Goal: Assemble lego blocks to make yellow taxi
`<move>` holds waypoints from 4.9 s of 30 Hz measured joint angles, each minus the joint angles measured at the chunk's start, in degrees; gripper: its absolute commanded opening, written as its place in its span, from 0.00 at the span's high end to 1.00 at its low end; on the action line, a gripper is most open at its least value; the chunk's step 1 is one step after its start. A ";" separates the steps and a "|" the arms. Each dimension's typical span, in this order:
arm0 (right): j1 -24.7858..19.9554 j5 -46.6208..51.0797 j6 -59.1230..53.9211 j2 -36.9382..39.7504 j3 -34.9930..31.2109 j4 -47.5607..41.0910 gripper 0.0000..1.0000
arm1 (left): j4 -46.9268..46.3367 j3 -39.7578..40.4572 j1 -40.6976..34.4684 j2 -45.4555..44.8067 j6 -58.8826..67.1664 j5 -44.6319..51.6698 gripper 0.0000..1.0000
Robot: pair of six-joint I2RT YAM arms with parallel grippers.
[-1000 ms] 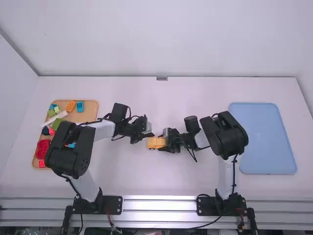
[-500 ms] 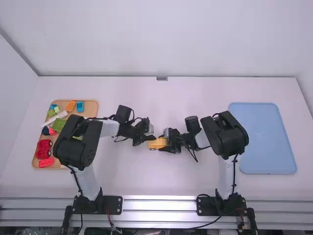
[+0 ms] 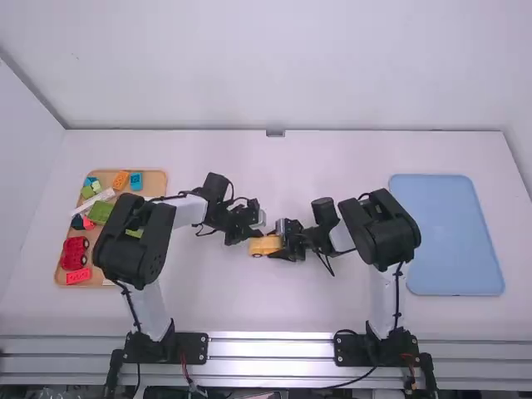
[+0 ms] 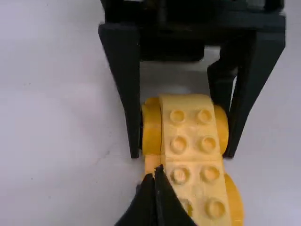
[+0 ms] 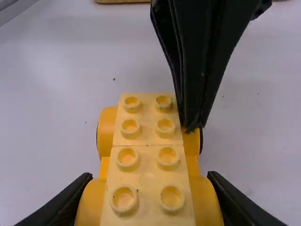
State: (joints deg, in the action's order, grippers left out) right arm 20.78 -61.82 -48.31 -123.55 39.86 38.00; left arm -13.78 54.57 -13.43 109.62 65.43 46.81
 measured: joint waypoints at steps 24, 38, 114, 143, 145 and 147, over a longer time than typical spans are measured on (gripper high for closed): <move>-1.95 3.13 0.35 0.04 0.81 0.42 0.37 | 0.90 0.28 2.82 -32.81 -23.32 -21.11 0.01; -5.55 16.20 -4.17 23.87 1.11 -29.42 0.01 | 6.67 -0.55 9.09 -32.87 -43.93 -32.11 0.01; 8.63 15.61 15.37 24.70 35.21 -41.33 0.01 | -45.53 75.32 44.30 33.88 -36.28 -44.15 0.28; 8.63 15.74 15.17 24.70 35.21 -42.93 0.01 | -37.40 68.32 44.28 33.86 -32.89 -44.41 0.80; 8.63 15.74 15.32 24.70 35.21 -42.88 0.01 | -37.64 68.43 44.28 33.83 -34.40 -44.41 0.82; 8.61 15.74 15.37 24.70 35.21 -42.91 0.01 | -37.79 68.43 44.30 33.83 -34.86 -44.41 0.84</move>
State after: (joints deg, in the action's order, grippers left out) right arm 29.39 -46.09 -32.95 -98.85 75.07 -4.91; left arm -51.57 123.00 30.87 143.46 30.57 2.39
